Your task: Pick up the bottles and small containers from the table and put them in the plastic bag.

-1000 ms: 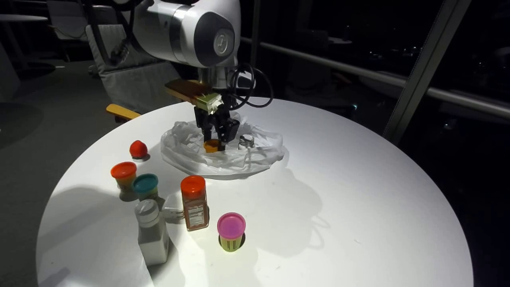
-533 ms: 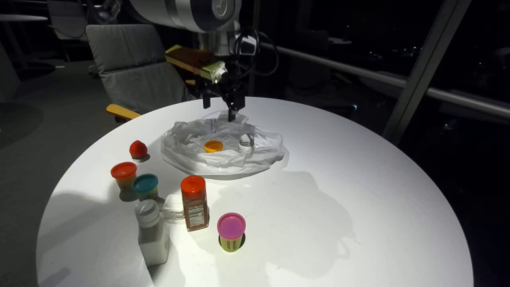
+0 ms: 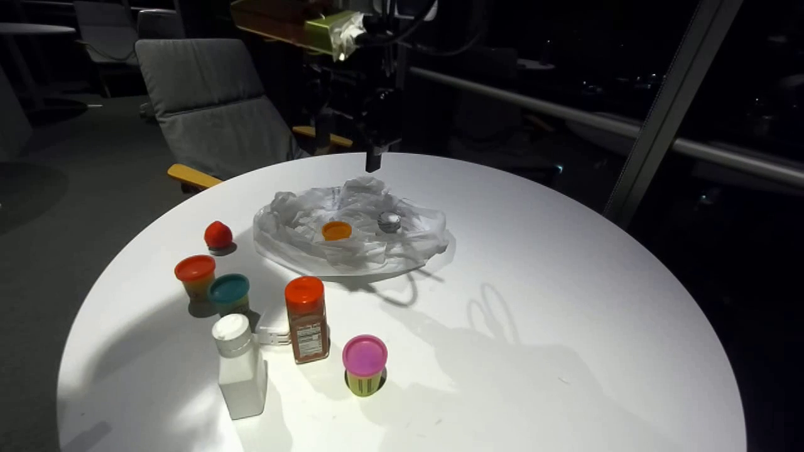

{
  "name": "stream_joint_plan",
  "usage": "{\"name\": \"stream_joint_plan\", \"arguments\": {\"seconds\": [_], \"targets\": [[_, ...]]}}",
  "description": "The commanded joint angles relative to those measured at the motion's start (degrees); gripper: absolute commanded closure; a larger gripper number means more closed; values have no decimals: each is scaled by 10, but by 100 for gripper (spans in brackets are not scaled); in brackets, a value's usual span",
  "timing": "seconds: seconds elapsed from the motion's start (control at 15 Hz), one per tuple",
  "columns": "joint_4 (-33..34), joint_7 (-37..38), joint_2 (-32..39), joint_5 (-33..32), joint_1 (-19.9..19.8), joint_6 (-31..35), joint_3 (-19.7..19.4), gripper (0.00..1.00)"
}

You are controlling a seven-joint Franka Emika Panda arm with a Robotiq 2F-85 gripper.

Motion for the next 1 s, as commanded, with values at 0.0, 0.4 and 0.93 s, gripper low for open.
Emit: {"name": "stream_joint_plan", "arguments": {"seconds": [0.0, 0.4, 0.93], "targets": [[-94, 3, -74, 2, -27, 39, -20, 0], [-138, 17, -61, 60, -72, 40, -48, 0], [-135, 7, -43, 90, -83, 9, -51, 0]]}}
